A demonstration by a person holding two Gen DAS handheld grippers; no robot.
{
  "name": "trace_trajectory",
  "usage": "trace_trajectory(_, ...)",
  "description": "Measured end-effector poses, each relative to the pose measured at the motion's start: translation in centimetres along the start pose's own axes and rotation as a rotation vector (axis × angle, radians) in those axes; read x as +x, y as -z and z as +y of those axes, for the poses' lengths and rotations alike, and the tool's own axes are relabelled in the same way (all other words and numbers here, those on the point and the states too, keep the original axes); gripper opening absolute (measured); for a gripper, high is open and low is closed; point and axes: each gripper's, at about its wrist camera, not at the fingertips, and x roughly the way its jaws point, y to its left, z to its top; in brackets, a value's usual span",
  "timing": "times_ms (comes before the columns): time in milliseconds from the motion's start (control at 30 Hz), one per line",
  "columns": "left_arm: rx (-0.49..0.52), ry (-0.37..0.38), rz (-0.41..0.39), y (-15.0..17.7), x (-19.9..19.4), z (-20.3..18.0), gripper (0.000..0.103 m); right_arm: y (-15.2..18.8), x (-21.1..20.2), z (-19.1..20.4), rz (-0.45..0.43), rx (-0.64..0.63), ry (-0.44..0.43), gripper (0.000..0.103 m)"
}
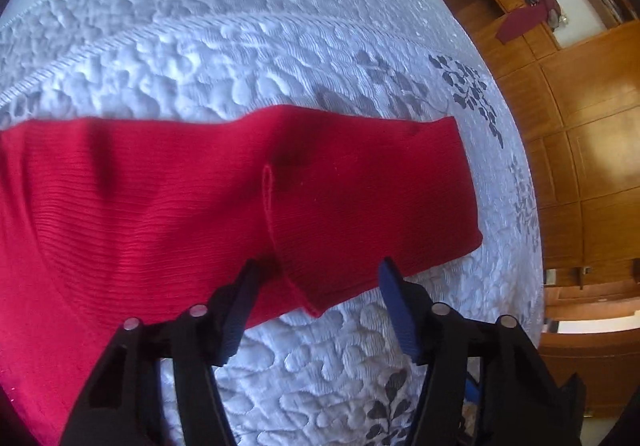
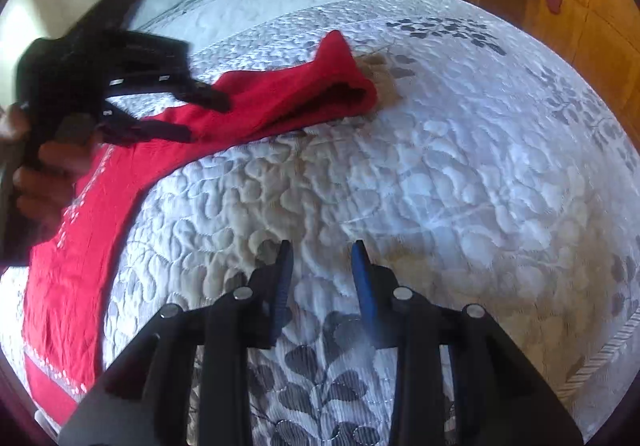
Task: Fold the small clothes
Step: 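Fold the sleeve across the sweater body with the right gripper while the left gripper grasps the other sleeve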
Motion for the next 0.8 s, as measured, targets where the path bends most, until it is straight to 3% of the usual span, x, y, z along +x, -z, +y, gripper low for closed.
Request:
trace_trajectory(100,-0.014,0.019,-0.017,-0.3,0.4,0.1,0.053,0.0,0.0,0.0,-0.007,-0.002,0.007,0.032)
trace_trajectory(200,-0.001,0.025,-0.017,-0.6,0.7,-0.5,0.039,0.2,0.2,0.0,-0.009,-0.001,0.007,0.033)
trace_trajectory(267,0.0,0.007,-0.011,-0.9,1.2,-0.8,0.015,0.2,0.1,0.1,-0.013,0.0,0.003,0.033)
trace_trajectory(333,-0.019,-0.019,-0.016,-1.0,1.3,-0.5,0.002,0.2,-0.1,0.2,-0.023,-0.003,0.009,0.033)
trace_trajectory(433,-0.035,-0.017,-0.067,-0.3,0.0,-0.2,0.001,0.2,-0.1,0.1,-0.029,-0.006,0.028,0.034)
trace_trajectory(600,-0.009,-0.033,-0.208,1.0,-5.9,0.4,0.001,0.5,-0.1,0.0,-0.027,-0.008,0.045,0.034)
trace_trajectory(800,-0.046,-0.091,-0.31,2.4,-14.0,5.3,0.001,0.6,-0.1,1.1,-0.027,-0.029,0.05,0.034)
